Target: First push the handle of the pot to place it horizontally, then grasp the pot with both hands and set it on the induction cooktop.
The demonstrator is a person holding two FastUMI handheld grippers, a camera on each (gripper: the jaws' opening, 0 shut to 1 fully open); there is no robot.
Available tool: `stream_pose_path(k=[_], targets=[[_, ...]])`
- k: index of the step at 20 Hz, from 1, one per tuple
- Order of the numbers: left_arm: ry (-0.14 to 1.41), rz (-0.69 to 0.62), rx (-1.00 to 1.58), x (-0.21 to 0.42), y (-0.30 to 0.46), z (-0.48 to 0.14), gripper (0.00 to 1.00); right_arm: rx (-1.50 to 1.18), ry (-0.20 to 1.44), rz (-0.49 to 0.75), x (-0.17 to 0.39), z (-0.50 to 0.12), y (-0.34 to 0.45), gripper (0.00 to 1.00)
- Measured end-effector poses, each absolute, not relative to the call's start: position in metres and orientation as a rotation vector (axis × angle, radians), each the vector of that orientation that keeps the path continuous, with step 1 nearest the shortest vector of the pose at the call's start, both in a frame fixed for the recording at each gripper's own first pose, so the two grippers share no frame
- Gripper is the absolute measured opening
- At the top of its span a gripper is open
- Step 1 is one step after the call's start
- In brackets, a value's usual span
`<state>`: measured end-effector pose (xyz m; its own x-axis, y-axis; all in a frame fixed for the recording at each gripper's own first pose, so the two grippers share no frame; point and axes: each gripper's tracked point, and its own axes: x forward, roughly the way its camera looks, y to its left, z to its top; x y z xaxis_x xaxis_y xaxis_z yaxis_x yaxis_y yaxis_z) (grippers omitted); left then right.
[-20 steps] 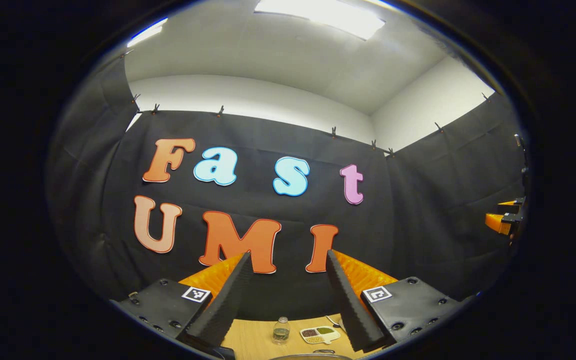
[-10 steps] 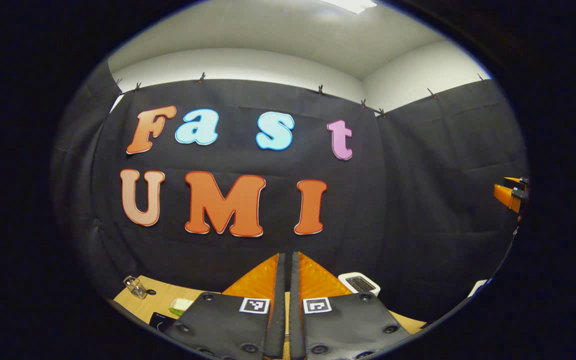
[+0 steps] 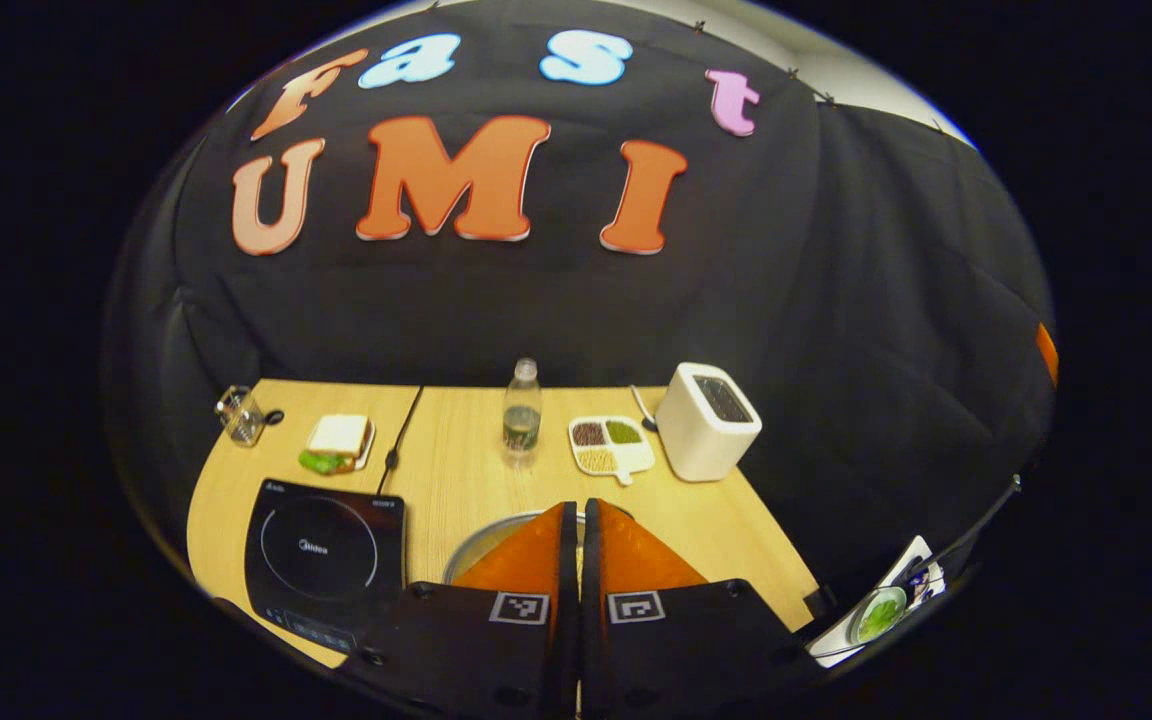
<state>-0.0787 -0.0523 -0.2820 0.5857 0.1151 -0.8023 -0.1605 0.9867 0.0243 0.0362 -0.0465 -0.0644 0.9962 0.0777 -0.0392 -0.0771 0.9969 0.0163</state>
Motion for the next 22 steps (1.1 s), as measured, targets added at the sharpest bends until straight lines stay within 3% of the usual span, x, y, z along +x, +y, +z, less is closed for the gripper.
stream_pose_path(k=[10,22], targets=[[1.335,0.288,-0.163,-0.173,-0.068,-0.382,0.08,0.024,0.078,0.129,0.051,-0.093,-0.047,0.95],[1.606,0.513,-0.374,-0.277,-0.075,-0.435,0.08,0.082,0.125,0.239,0.060,-0.126,-0.037,0.95]])
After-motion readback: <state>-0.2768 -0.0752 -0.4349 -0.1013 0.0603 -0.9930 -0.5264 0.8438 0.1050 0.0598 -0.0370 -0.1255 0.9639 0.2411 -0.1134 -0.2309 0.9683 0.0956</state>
